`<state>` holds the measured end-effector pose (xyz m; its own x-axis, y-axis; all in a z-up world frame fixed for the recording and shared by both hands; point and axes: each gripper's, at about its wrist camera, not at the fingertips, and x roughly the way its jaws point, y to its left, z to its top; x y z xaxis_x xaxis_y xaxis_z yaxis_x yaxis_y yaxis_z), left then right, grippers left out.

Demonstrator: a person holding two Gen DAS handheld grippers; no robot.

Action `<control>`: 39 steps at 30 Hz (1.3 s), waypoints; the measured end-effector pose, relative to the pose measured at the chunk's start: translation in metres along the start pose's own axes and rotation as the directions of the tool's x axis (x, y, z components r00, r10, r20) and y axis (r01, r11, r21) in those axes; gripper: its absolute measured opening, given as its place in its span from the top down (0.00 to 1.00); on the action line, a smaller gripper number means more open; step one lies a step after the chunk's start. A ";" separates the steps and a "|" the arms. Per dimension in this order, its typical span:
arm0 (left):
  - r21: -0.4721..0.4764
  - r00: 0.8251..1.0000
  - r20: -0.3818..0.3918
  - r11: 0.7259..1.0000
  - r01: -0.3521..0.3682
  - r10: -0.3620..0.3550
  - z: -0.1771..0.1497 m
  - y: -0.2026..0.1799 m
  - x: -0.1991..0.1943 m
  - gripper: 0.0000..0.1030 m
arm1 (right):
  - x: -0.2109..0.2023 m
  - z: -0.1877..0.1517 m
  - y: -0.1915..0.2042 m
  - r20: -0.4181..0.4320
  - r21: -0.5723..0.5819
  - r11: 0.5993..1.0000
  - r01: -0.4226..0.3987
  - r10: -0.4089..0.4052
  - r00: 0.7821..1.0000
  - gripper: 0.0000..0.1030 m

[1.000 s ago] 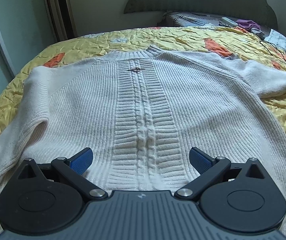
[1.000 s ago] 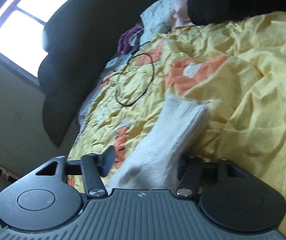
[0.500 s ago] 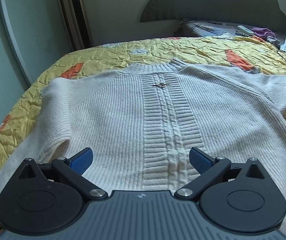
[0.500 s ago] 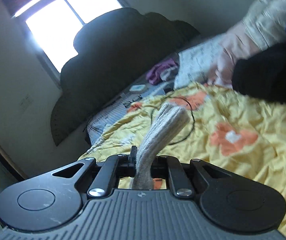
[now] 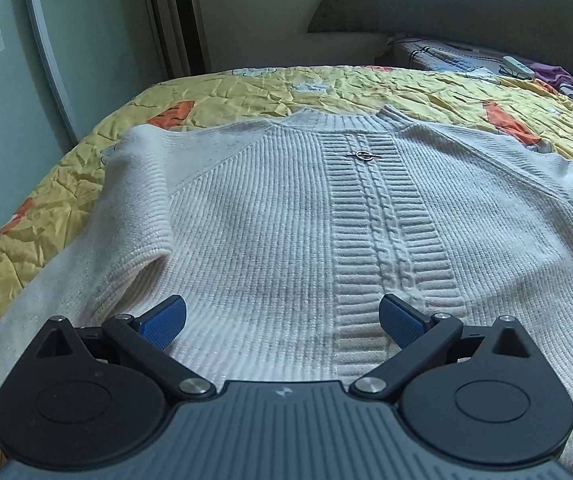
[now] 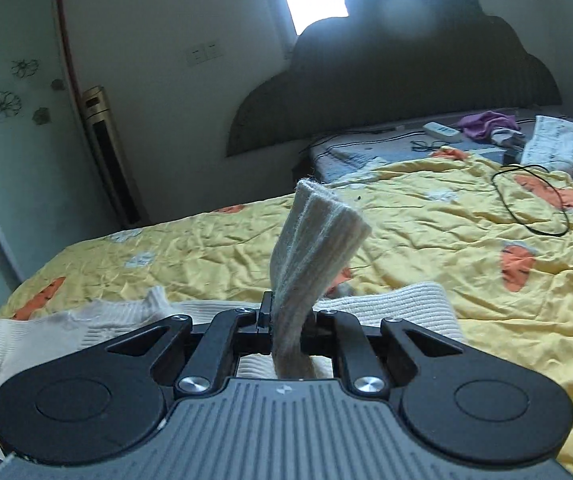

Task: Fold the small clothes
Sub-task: 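Lift the sleeve cuff with the right tool and carry it across the body, then lower the sleeve onto the sweater body and open the right tool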

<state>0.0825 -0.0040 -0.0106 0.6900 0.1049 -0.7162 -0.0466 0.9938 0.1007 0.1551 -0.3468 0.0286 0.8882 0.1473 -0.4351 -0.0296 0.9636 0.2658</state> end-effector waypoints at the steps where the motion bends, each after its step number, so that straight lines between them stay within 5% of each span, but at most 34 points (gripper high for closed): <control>1: -0.005 1.000 -0.001 1.000 0.002 -0.002 -0.001 0.001 0.000 0.00 | 0.002 0.000 0.008 -0.006 -0.007 1.000 -0.014 0.014 1.000 0.86; 6: -0.024 1.000 -0.006 1.000 0.004 -0.005 -0.003 0.007 0.003 0.00 | 0.007 -0.009 0.050 -0.031 -0.026 0.998 -0.059 0.058 0.998 0.86; 16: -0.024 1.000 0.000 1.000 0.006 -0.006 -0.006 0.011 0.005 0.00 | 0.023 -0.019 0.073 -0.079 0.013 0.996 -0.091 0.092 0.993 0.86; 39: -0.017 1.000 0.019 1.000 0.019 -0.018 -0.011 0.020 -0.001 0.00 | 0.059 -0.030 0.173 -0.198 -0.118 0.977 -0.177 0.151 0.968 0.86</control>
<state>0.0731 0.0166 -0.0150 0.7040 0.0858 -0.7050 -0.0461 0.9961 0.0752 0.1892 -0.1650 0.0231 0.7649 0.3325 -0.5517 -0.2396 0.9419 0.2355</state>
